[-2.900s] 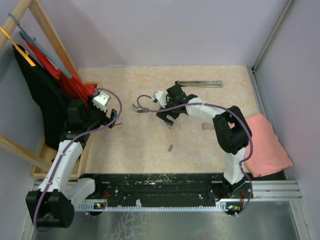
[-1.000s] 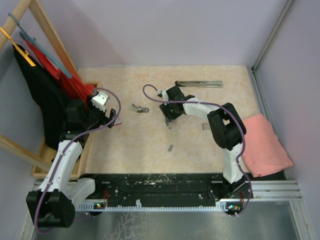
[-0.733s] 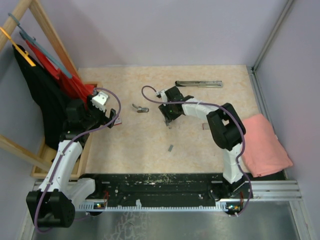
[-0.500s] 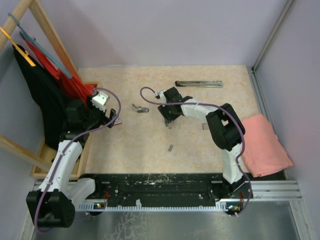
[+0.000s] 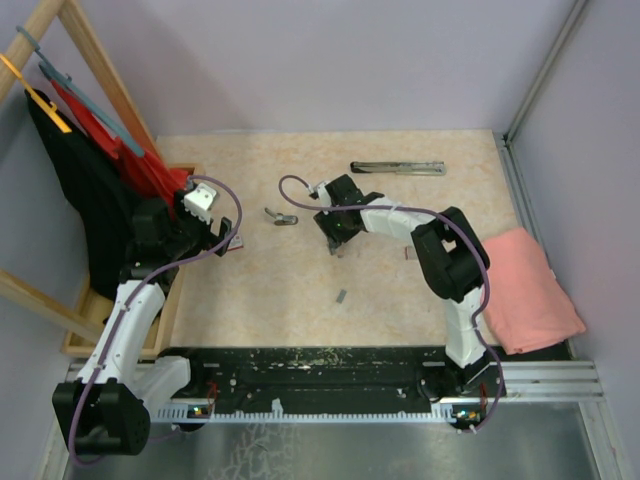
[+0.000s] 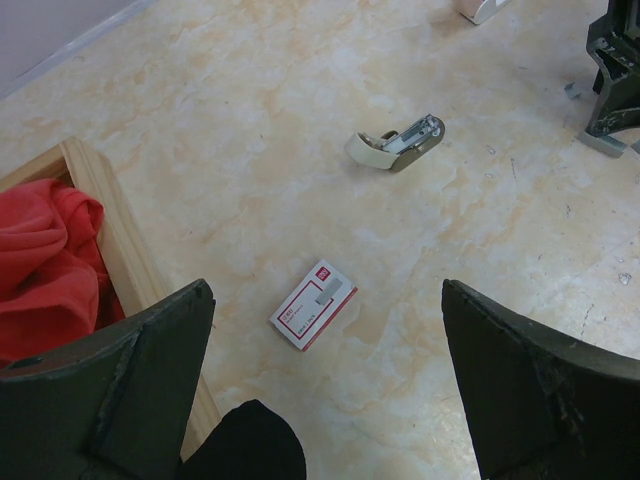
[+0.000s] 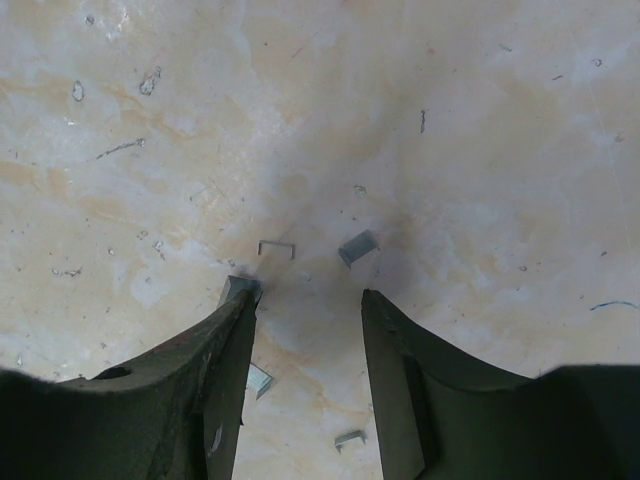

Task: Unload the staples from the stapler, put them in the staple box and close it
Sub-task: Pick up the staple from the center of the board.

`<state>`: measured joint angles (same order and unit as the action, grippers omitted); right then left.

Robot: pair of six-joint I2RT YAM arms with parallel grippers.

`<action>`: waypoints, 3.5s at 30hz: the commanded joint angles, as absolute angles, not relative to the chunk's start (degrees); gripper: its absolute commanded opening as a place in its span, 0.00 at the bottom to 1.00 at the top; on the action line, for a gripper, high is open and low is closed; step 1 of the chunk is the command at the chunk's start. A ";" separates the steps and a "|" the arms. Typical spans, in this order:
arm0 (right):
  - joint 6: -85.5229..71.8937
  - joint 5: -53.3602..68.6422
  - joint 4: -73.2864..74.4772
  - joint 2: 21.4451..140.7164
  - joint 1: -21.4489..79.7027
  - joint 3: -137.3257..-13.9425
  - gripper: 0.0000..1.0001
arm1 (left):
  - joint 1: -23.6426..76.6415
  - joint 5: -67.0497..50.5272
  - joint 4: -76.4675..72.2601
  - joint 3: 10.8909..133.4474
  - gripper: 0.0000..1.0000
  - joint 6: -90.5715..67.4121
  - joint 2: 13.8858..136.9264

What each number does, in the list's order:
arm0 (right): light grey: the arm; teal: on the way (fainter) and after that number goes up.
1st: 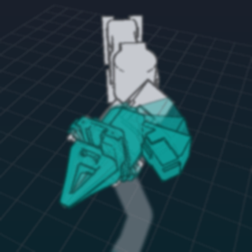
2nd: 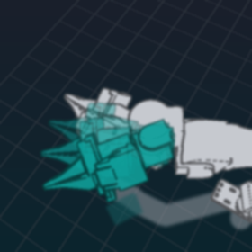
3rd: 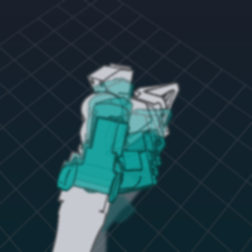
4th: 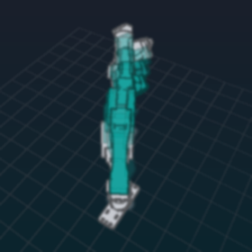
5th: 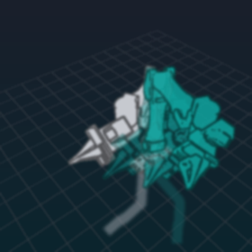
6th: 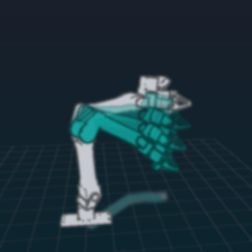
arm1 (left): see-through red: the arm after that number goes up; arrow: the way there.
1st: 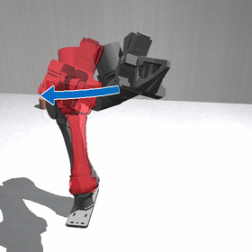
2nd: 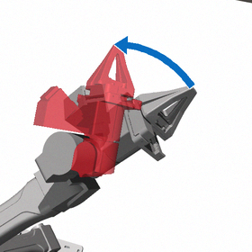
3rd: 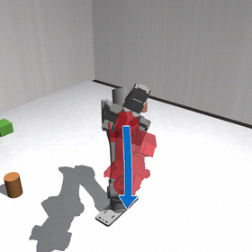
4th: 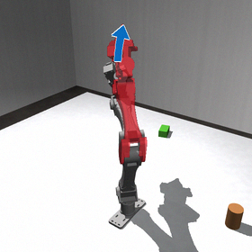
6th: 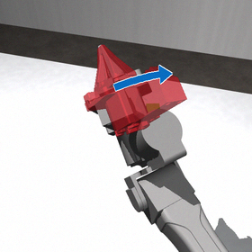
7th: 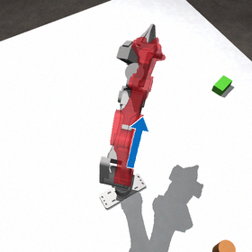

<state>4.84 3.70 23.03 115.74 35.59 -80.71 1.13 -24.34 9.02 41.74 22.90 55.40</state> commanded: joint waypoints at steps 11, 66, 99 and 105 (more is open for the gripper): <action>3.16 6.71 24.11 114.91 36.25 -83.90 0.47 | 0.49 -25.49 8.27 42.32 0.99 22.50 55.46; 4.58 5.49 24.39 117.72 37.69 -82.87 0.37 | 0.11 -25.80 8.09 42.27 0.99 22.42 55.55; 8.26 4.47 24.81 113.22 35.75 -86.38 0.00 | 0.01 -25.96 8.01 42.25 0.99 22.41 55.65; 7.89 4.47 21.77 106.14 32.23 -82.84 0.00 | 0.00 -26.10 8.05 42.25 0.99 22.40 55.72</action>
